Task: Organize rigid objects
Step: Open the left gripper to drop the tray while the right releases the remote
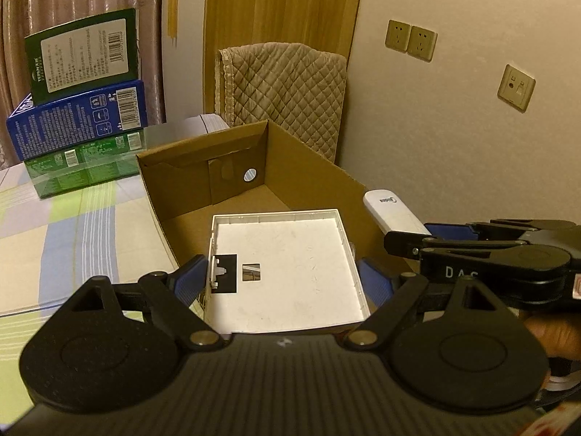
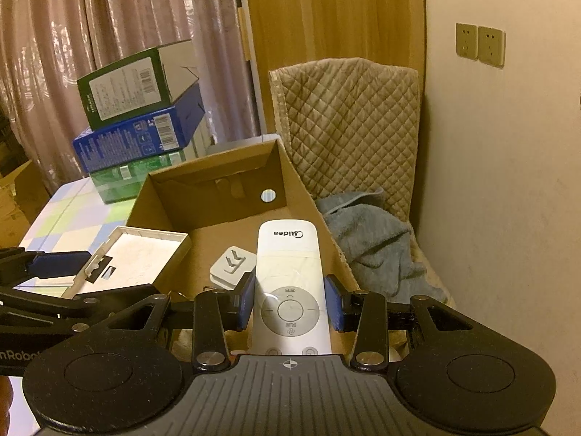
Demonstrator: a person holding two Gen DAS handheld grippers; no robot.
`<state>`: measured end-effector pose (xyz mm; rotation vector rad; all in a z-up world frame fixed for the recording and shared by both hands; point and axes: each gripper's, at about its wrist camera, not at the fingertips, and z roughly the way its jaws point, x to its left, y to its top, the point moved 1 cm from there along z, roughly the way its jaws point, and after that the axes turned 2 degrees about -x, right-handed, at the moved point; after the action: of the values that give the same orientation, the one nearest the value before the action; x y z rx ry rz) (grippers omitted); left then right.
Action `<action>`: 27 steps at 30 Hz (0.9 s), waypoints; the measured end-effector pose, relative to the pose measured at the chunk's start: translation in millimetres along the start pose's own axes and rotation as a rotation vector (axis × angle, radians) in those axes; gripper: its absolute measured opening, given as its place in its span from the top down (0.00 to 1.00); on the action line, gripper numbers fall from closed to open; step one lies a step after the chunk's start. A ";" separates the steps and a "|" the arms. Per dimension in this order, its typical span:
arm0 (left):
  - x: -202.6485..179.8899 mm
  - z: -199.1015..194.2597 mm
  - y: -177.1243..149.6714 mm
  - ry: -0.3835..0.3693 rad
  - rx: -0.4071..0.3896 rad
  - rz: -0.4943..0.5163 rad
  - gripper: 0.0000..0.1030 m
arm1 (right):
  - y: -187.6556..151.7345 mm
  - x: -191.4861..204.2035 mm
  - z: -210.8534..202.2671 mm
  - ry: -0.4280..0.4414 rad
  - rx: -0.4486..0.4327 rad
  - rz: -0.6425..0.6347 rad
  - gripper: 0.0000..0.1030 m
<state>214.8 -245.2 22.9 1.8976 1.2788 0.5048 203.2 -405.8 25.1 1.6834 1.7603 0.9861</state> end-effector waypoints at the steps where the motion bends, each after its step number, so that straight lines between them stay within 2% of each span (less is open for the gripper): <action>1: 0.6 1.5 0.0 0.001 0.001 0.002 0.17 | -0.3 -0.6 0.9 0.000 0.002 0.002 0.64; 12: 0.3 15.4 4.0 -0.019 0.023 0.029 0.17 | 1.0 -1.5 2.1 0.000 0.009 0.017 0.64; 16: 5.2 7.5 7.8 0.011 -0.006 0.028 0.16 | 1.4 -1.8 0.4 0.003 0.006 0.019 0.64; 27: 45.7 -24.5 3.7 0.073 -0.037 -0.099 0.16 | 0.9 8.9 0.2 0.044 0.019 0.013 0.64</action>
<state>219.2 -195.3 36.6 1.7898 1.3937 0.5469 203.0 -397.0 26.7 1.6991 1.7943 1.0232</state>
